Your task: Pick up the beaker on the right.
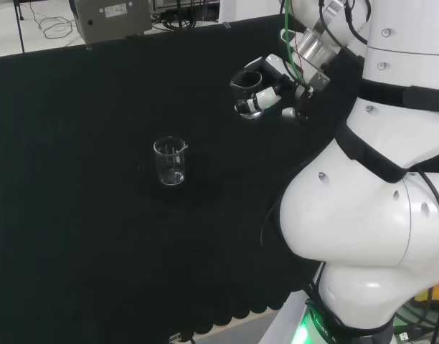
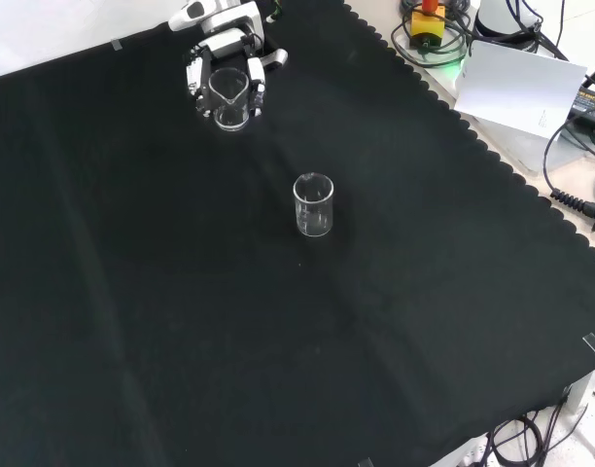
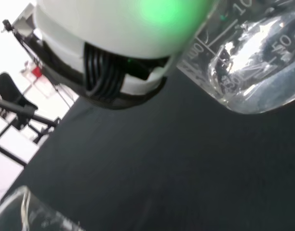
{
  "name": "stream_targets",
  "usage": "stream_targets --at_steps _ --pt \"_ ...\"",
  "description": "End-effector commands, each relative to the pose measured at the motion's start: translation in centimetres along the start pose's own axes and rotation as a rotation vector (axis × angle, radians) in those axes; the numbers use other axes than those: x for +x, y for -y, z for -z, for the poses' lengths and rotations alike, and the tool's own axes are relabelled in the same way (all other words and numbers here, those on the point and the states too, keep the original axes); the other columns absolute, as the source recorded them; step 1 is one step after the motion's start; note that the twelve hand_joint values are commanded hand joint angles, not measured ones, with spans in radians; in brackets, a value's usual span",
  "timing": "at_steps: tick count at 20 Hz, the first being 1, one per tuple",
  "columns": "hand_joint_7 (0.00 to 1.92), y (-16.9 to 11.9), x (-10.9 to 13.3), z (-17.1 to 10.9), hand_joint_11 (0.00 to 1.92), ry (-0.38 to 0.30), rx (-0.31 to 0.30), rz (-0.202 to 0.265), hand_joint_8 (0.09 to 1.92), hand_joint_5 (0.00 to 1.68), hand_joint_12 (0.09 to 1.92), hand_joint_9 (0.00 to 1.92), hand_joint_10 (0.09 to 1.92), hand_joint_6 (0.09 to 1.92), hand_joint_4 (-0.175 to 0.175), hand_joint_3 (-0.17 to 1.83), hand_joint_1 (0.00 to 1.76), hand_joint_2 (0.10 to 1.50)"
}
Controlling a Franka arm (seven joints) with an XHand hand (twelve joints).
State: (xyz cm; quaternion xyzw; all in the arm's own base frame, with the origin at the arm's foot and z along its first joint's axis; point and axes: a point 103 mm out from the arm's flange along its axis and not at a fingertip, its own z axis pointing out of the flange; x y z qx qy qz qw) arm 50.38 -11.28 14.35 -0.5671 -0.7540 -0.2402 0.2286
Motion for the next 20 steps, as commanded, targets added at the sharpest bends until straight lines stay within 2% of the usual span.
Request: stream_targets --at_steps 1,6,7,11,16,20 --pt "1.44 1.2 1.1 0.1 1.35 0.069 0.067 0.002 0.26 1.44 0.66 1.65 0.09 0.28 -0.175 0.61 1.44 0.60" --pt "1.53 1.4 2.6 -0.1 1.37 0.101 0.089 -0.029 0.19 1.46 0.64 1.77 0.11 0.27 -0.175 0.61 1.34 0.61" --pt "1.53 1.0 3.9 -1.2 1.37 0.132 0.104 -0.031 0.19 1.46 0.64 1.78 0.11 0.27 -0.175 0.61 1.34 0.61" --pt "1.54 1.7 4.2 -0.5 1.37 0.124 0.125 -0.059 0.18 1.46 0.63 1.79 0.12 0.27 -0.175 0.61 1.33 0.61" --pt "1.54 1.9 5.6 -1.0 1.37 0.132 0.148 -0.052 0.18 1.46 0.63 1.79 0.12 0.27 -0.175 0.61 1.33 0.61" --pt "1.54 2.2 6.3 -1.0 1.37 0.165 0.185 -0.045 0.18 1.46 0.63 1.79 0.12 0.27 -0.175 0.62 1.33 0.61"
